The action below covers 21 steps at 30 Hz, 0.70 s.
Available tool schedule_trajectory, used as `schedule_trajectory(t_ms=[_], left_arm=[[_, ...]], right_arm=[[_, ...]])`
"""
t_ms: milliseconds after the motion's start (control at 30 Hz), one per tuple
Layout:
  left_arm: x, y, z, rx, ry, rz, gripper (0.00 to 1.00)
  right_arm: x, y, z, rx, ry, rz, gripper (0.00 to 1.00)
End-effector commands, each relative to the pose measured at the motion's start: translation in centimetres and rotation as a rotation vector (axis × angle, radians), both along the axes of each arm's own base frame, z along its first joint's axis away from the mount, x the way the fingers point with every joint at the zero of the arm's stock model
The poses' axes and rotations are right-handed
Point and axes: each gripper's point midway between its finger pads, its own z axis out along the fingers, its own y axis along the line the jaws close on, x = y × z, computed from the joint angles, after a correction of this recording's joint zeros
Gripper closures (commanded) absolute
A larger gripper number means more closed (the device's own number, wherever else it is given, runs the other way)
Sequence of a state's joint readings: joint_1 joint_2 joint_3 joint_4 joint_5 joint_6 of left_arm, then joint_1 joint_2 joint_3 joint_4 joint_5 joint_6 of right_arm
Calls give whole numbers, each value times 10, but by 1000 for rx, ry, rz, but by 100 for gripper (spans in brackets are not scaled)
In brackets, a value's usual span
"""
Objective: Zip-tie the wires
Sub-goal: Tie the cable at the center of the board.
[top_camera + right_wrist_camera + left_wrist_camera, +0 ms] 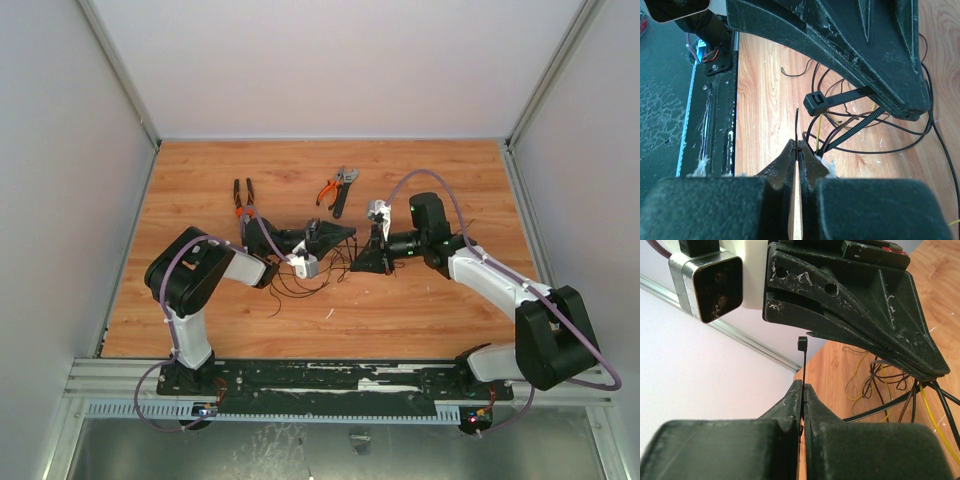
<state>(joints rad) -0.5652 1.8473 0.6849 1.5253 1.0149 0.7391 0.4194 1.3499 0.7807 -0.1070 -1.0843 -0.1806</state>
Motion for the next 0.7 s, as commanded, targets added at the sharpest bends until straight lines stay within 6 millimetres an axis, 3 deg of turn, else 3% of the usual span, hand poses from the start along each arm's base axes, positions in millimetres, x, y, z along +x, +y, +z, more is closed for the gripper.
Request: schedule_trajectory(t_ms=[0, 467, 667], left_arm=[[-6, 4, 40, -114, -178, 6, 100], [-7, 4, 39, -112, -176, 6, 100], [-6, 4, 39, -113, -177, 6, 100]], right_arm=[[1, 0, 6, 10, -9, 5, 100], [8, -1, 9, 13, 4, 7, 100], [4, -2, -2, -3, 34, 6, 100]])
